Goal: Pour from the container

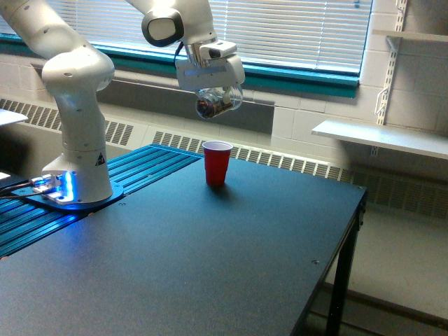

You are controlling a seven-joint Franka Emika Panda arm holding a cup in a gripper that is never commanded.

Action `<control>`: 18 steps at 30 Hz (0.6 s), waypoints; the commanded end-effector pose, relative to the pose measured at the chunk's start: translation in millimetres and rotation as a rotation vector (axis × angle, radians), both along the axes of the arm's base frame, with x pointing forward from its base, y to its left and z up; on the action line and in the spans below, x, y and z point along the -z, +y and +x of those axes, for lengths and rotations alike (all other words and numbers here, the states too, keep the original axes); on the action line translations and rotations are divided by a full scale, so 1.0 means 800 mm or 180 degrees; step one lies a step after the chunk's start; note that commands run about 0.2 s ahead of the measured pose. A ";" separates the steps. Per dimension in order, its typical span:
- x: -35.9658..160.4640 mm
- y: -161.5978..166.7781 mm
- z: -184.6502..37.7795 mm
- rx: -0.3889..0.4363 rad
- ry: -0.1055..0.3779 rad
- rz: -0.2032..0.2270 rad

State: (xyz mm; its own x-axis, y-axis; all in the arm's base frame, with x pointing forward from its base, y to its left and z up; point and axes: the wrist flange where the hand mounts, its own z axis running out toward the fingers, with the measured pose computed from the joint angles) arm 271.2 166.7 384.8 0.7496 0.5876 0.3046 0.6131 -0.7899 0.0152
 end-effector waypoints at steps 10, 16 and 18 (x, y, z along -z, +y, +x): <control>0.026 -0.005 -0.015 -0.0201 0.0140 -0.0204; 0.032 -0.003 -0.020 -0.0251 0.0178 -0.0240; 0.034 -0.003 -0.022 -0.0283 0.0191 -0.0266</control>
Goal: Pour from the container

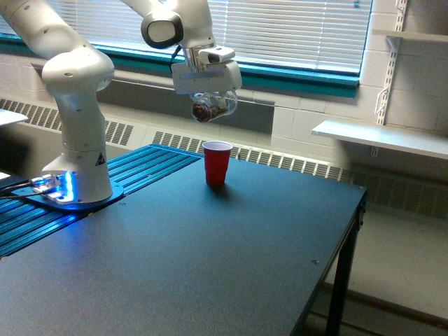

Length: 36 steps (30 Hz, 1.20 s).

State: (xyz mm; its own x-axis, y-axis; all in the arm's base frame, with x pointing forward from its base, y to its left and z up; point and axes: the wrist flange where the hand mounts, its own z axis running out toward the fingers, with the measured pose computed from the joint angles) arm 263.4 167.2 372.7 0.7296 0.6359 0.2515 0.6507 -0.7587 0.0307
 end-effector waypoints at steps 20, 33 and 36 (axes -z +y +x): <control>0.029 -0.005 -0.021 -0.0409 0.0167 -0.0397; 0.033 -0.005 -0.022 -0.0514 0.0168 -0.0582; 0.034 -0.004 -0.022 -0.0516 0.0172 -0.0607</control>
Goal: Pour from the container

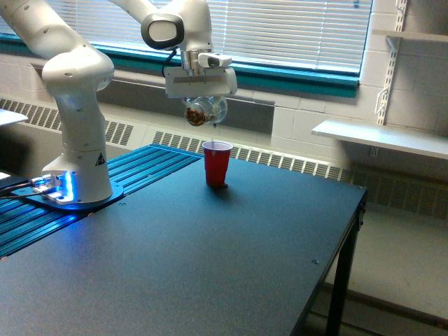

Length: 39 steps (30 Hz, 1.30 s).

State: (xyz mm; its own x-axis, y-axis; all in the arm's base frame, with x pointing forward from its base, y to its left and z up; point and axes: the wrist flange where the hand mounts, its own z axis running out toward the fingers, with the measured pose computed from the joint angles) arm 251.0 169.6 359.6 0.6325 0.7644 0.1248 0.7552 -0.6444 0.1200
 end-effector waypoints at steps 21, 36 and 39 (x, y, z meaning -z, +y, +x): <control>0.025 0.016 -0.004 -0.0102 0.0066 -0.0258; 0.028 0.031 0.005 -0.0144 0.0032 -0.0331; 0.029 0.034 0.006 -0.0143 0.0024 -0.0350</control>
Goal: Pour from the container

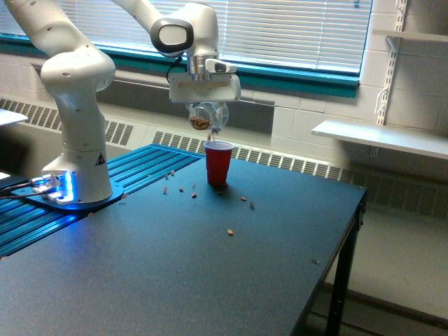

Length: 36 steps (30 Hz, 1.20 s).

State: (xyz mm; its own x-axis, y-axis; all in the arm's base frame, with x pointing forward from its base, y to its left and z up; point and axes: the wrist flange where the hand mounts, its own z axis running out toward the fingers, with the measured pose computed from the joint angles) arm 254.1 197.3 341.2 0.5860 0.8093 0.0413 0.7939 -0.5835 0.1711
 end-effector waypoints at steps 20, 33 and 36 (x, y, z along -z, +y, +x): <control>0.005 0.022 0.017 -0.0096 -0.0060 -0.0172; 0.003 0.027 0.024 -0.0235 -0.0075 -0.0305; 0.003 0.027 0.024 -0.0263 -0.0077 -0.0335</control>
